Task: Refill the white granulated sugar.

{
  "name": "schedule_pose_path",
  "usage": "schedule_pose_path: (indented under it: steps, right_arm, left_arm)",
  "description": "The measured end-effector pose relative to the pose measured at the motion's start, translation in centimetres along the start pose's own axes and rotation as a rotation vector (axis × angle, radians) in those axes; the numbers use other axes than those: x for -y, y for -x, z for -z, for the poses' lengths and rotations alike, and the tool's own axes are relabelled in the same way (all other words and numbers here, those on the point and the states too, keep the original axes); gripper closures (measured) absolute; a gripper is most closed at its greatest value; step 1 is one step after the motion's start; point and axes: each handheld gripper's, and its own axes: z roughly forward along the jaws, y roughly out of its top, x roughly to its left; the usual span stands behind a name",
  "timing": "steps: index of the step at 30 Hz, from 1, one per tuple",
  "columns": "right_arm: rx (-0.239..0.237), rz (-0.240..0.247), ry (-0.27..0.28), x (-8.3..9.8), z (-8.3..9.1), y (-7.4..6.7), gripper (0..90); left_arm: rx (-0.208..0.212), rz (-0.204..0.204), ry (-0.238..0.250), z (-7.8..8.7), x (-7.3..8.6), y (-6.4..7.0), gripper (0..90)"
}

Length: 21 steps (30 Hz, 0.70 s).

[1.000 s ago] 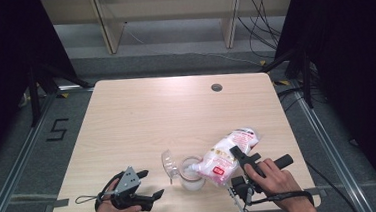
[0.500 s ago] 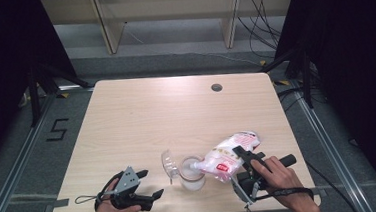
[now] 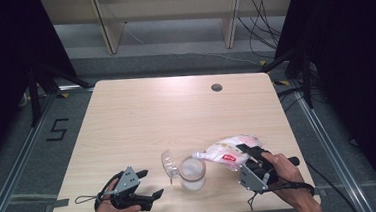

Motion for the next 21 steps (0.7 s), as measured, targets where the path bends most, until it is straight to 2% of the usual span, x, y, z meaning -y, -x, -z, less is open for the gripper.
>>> schedule_pose_path:
  steps: [1, 3, 4, 5, 7, 8, 9, 10, 11, 13, 16, 17, 18, 19, 21]
  right_arm:
    - [0.0, 0.0, 0.0, 0.0, 0.0, 0.0, 76.4]
    - [0.006, -0.031, 0.028, 0.5, -0.1, 0.2, 76.5]
    - [-0.001, -0.024, 0.039, 0.6, -0.3, 0.2, 76.5]
    - [-0.001, -0.055, 0.041, 0.8, -0.3, 0.1, 76.6]
    - [-0.009, -0.086, 0.031, 1.0, -0.5, 0.0, 76.6]
    - [-0.005, -0.054, 0.046, 1.1, -0.8, 0.2, 76.7]
    - [-0.01, -0.104, 0.035, 1.2, -0.7, 0.0, 76.7]
    - [-0.014, -0.122, 0.036, 1.3, -0.9, -0.1, 76.7]
    - [-0.01, -0.101, 0.05, 1.5, -1.0, 0.1, 76.8]
    - [-0.013, -0.17, 0.051, 1.9, -1.0, -0.1, 76.9]
    - [-0.016, -0.2, 0.071, 2.4, -1.3, 0.0, 77.0]
    - [-0.018, -0.246, 0.065, 2.6, -1.3, -0.1, 77.1]
    - [-0.01, -0.267, 0.069, 2.8, -1.4, -0.2, 77.1]
    - [-0.032, -0.302, 0.077, 3.0, -1.4, -0.2, 77.1]
    - [-0.022, -0.314, 0.092, 3.5, -1.6, -0.3, 77.2]
  left_arm:
    - [0.0, 0.0, 0.0, 0.0, 0.0, 0.0, 16.6]
    - [0.0, 0.002, 0.001, 0.0, 0.0, 0.0, 16.6]
    - [-0.001, 0.002, 0.001, 0.0, 0.0, 0.0, 16.6]
    - [-0.001, 0.001, 0.0, 0.0, 0.0, 0.0, 16.6]
    - [-0.002, 0.0, -0.001, 0.0, 0.0, 0.0, 16.6]
    - [-0.001, -0.001, -0.001, 0.0, 0.0, 0.0, 16.6]
    - [-0.002, 0.005, 0.001, 0.0, 0.0, 0.0, 16.6]
    - [-0.003, 0.005, 0.001, 0.0, 0.0, 0.0, 16.6]
    - [-0.008, 0.0, -0.003, 0.1, 0.0, -0.1, 16.6]
    - [-0.007, 0.001, -0.002, 0.1, 0.0, 0.0, 16.6]
    - [-0.003, -0.003, 0.001, 0.1, -0.1, 0.0, 16.6]
    - [-0.003, 0.0, 0.002, 0.1, 0.0, 0.0, 16.6]
    - [-0.008, -0.002, -0.001, 0.1, -0.1, 0.0, 16.6]
    - [-0.007, -0.002, -0.001, 0.1, -0.1, 0.0, 16.6]
    - [-0.008, -0.002, -0.001, 0.1, -0.1, 0.0, 16.6]
